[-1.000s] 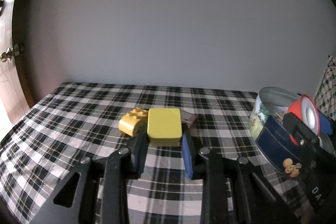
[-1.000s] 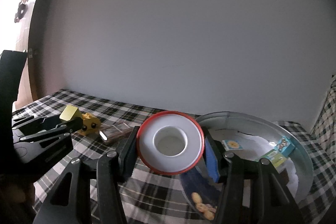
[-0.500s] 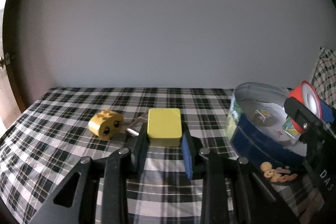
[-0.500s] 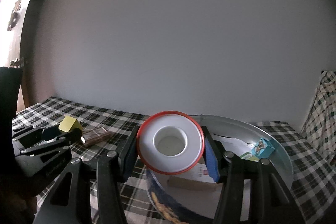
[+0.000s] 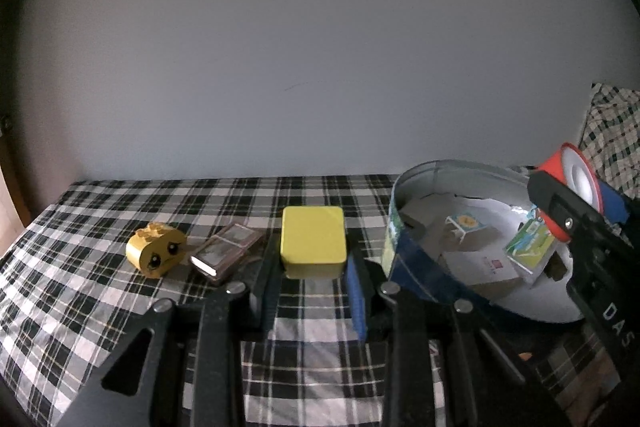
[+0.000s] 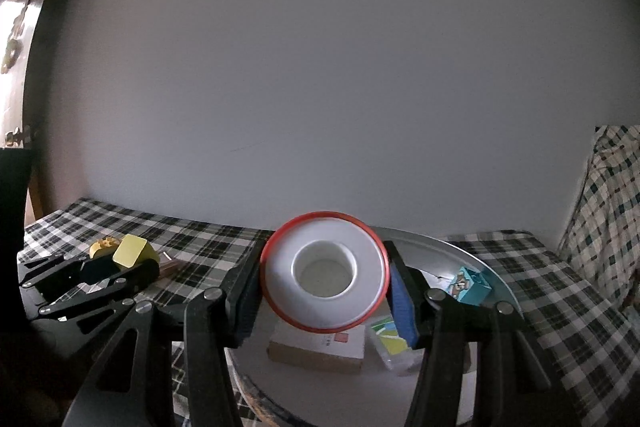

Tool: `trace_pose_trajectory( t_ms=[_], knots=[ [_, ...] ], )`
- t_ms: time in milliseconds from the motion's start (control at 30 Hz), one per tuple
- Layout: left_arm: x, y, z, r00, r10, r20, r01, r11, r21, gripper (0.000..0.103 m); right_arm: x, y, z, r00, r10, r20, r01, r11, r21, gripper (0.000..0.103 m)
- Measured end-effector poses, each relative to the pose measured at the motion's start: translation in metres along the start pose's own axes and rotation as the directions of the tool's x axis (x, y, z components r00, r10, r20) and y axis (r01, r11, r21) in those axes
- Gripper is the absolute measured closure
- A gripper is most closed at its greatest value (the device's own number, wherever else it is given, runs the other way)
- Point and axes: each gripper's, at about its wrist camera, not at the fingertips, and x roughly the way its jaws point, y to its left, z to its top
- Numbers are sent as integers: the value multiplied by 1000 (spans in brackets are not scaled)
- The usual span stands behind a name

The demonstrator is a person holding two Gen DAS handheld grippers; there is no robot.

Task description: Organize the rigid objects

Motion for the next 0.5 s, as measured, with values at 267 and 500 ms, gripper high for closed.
trace_pose_trajectory(
  t_ms=[267, 500],
  knots=[
    [-4, -17, 11, 999, -20, 27, 20, 1000, 6, 75, 2, -15, 2, 1000, -29, 5, 29, 999, 17, 46],
    [-1, -35, 18, 998, -48, 38, 47, 999, 17, 75, 6, -30, 7, 998, -56, 12, 56, 998, 40, 46]
  ],
)
